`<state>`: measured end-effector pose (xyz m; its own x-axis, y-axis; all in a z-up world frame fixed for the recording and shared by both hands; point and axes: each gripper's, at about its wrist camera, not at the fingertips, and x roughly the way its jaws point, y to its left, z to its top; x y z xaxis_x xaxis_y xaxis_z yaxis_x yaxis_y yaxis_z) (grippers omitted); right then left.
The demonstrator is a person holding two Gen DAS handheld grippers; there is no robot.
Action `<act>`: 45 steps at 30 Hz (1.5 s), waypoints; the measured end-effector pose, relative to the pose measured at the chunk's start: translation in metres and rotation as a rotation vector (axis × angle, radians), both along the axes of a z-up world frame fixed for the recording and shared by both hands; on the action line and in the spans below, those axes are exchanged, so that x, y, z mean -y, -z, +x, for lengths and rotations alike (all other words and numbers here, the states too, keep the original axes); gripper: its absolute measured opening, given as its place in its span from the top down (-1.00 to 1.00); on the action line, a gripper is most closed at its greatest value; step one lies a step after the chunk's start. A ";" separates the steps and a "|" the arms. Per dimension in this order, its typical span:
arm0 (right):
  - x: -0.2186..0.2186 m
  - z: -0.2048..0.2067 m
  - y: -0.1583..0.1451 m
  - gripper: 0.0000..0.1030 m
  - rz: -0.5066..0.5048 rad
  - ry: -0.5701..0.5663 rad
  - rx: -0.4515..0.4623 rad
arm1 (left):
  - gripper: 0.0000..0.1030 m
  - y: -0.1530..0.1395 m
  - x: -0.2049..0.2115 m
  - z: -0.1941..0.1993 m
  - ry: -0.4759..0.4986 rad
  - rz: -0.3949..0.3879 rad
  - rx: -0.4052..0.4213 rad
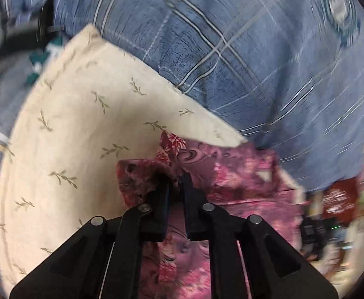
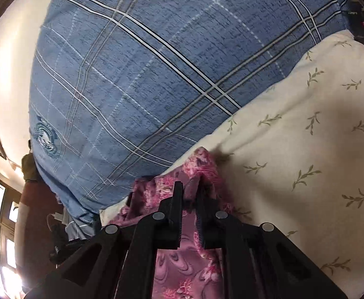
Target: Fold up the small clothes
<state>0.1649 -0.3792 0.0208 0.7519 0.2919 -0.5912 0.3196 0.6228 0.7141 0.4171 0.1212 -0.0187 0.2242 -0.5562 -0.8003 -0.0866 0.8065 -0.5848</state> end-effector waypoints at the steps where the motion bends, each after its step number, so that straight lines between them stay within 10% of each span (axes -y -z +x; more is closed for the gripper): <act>1: 0.001 -0.002 -0.003 0.74 0.001 0.004 0.015 | 0.70 -0.002 -0.007 -0.001 -0.012 -0.029 -0.003; 5: 0.002 -0.014 -0.017 0.61 -0.038 -0.005 0.035 | 0.07 -0.025 -0.040 -0.011 -0.069 -0.015 0.070; 11: -0.003 -0.015 -0.017 0.20 -0.142 -0.050 -0.063 | -0.18 -0.024 -0.021 -0.033 0.095 0.026 0.058; 19: -0.014 0.022 0.002 0.16 -0.203 -0.068 -0.157 | -0.15 -0.001 0.006 -0.029 0.127 0.043 0.010; 21: -0.020 0.032 0.004 0.51 -0.229 -0.094 -0.160 | 0.77 -0.006 0.012 -0.029 0.137 0.082 0.049; 22: -0.024 0.035 0.002 0.78 -0.257 -0.110 -0.165 | 0.92 -0.010 0.015 -0.029 0.146 0.112 0.073; 31: -0.013 0.027 -0.062 0.92 -0.286 -0.060 0.064 | 0.94 -0.046 0.010 -0.012 0.079 0.162 0.241; 38: 0.006 0.046 -0.006 0.91 -0.275 -0.005 -0.117 | 0.93 0.012 0.022 0.015 0.094 0.244 0.102; 45: 0.019 0.018 0.007 0.77 -0.185 0.040 -0.129 | 0.45 -0.006 -0.018 0.010 0.050 0.176 0.069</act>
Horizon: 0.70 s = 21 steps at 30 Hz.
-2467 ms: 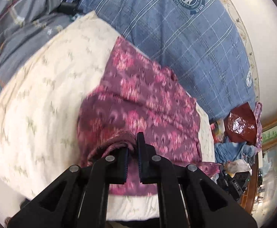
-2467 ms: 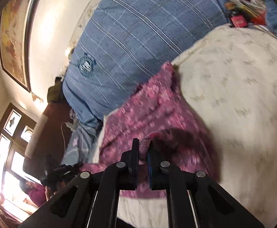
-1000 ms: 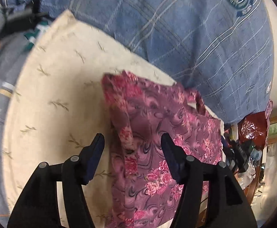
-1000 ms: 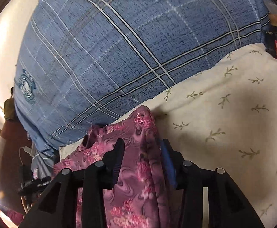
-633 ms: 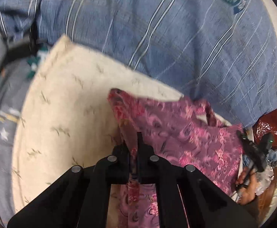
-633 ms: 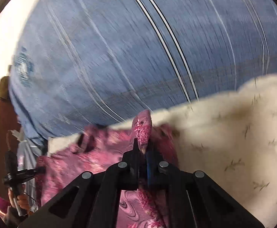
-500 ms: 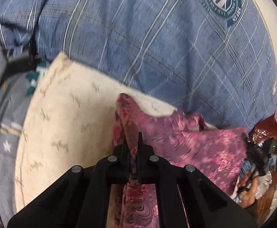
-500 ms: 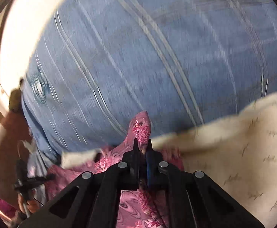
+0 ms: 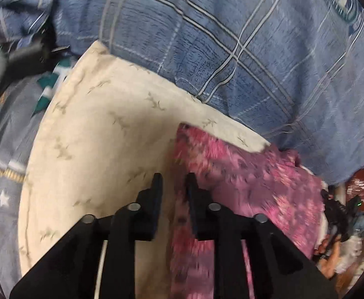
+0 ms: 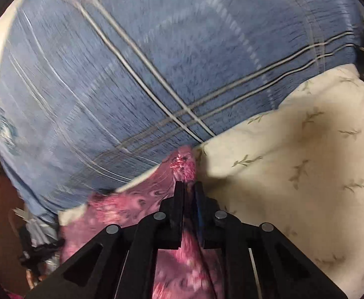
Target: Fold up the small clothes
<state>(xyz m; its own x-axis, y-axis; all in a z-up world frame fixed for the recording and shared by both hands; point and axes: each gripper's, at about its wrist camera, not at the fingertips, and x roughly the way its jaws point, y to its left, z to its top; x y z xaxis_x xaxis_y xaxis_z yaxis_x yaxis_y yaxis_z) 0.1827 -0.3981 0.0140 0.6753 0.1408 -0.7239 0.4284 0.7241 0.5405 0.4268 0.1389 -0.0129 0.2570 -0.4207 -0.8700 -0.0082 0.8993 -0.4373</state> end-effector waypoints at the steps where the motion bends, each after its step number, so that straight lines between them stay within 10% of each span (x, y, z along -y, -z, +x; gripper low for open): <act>1: 0.002 -0.008 -0.005 0.77 0.010 0.005 0.018 | 0.34 -0.003 -0.011 -0.005 -0.007 -0.017 -0.012; 16: -0.018 -0.182 -0.005 0.27 0.202 0.024 0.056 | -0.12 -0.002 -0.012 -0.177 0.102 -0.165 -0.063; 19: -0.034 -0.174 0.009 0.34 0.249 0.012 0.041 | 0.45 0.007 -0.009 -0.178 0.030 -0.180 -0.058; 20: -0.038 -0.170 0.011 0.81 0.252 -0.007 0.031 | 0.78 0.007 -0.012 -0.175 0.008 -0.218 -0.070; 21: -0.042 -0.168 0.009 0.85 0.255 -0.026 0.043 | 0.83 0.006 -0.015 -0.175 -0.012 -0.237 -0.072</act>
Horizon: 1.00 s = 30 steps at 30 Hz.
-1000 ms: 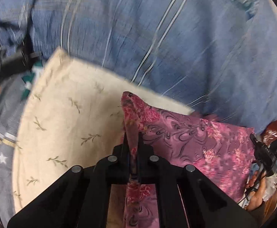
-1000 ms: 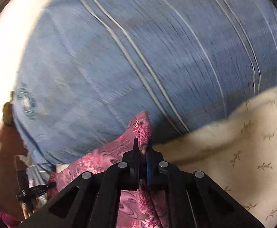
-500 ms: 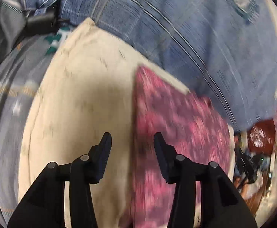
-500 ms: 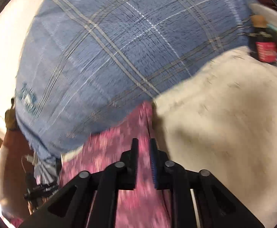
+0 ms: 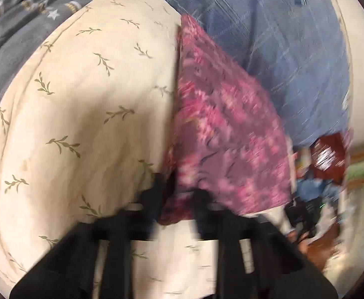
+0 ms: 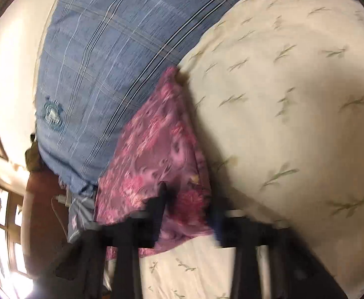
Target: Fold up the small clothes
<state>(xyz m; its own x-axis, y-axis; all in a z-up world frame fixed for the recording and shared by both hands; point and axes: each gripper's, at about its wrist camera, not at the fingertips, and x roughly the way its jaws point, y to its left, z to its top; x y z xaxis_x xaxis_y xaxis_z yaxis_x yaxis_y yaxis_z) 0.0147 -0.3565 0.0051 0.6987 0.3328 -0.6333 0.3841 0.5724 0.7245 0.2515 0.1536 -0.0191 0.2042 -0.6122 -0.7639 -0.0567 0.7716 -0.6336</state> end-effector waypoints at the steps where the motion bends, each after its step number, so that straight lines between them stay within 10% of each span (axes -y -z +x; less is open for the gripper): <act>1: -0.002 -0.001 -0.009 0.86 -0.015 -0.001 0.033 | 0.84 -0.005 -0.004 0.000 -0.027 0.013 0.009; 5: 0.001 -0.010 -0.051 0.90 -0.126 0.030 0.143 | 0.87 -0.014 -0.003 0.006 -0.032 0.138 0.051; 10: 0.000 -0.004 -0.008 0.88 -0.232 -0.025 -0.108 | 0.89 0.000 -0.014 0.004 -0.032 0.219 0.005; 16: -0.016 -0.009 -0.065 0.74 -0.354 0.081 0.032 | 0.83 -0.063 -0.002 0.006 -0.025 0.264 0.177; 20: -0.060 0.018 -0.091 0.47 -0.394 -0.058 0.128 | -0.23 -0.092 0.044 0.023 0.044 0.330 0.292; 30: -0.079 0.066 -0.007 0.51 -0.432 -0.120 -0.085 | -0.30 -0.021 0.108 0.054 0.177 0.501 0.311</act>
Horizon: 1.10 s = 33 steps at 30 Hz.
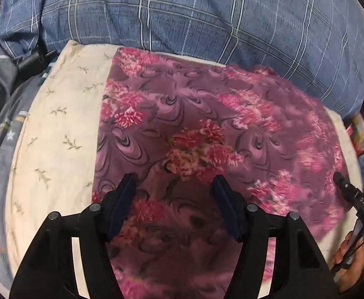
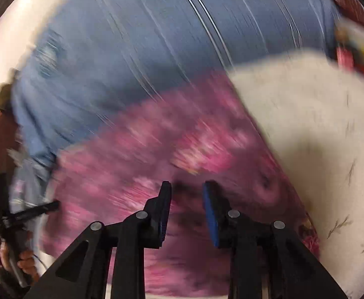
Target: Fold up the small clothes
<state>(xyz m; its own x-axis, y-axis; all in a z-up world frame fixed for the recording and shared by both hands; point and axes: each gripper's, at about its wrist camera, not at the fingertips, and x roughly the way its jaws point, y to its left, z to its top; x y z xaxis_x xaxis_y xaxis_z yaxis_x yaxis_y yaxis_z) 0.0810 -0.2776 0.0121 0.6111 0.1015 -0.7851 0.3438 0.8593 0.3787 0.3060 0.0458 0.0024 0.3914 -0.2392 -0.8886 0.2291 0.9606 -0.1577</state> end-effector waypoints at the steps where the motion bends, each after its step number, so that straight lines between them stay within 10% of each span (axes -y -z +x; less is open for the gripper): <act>1: 0.001 -0.008 0.000 0.51 -0.005 0.004 0.067 | -0.33 0.000 0.004 -0.003 0.024 0.019 0.026; 12: -0.044 -0.008 -0.015 0.23 -0.179 -0.039 0.006 | -0.44 -0.021 -0.020 0.007 0.019 -0.037 -0.012; 24: -0.294 -0.018 -0.019 -0.06 -0.391 -0.768 0.047 | -0.43 -0.026 -0.119 0.029 -0.093 -0.183 -0.164; 33: -0.380 -0.008 0.008 -0.15 -0.763 -0.866 0.087 | -0.43 -0.015 -0.127 0.054 -0.087 -0.263 -0.249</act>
<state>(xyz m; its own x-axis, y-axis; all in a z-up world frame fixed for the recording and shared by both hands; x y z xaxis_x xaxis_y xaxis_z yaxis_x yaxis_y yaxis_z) 0.0734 0.1024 0.0037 0.6235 0.0301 -0.7813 -0.4737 0.8095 -0.3468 0.3605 0.1725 0.0177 0.2003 -0.4470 -0.8718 0.0717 0.8942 -0.4420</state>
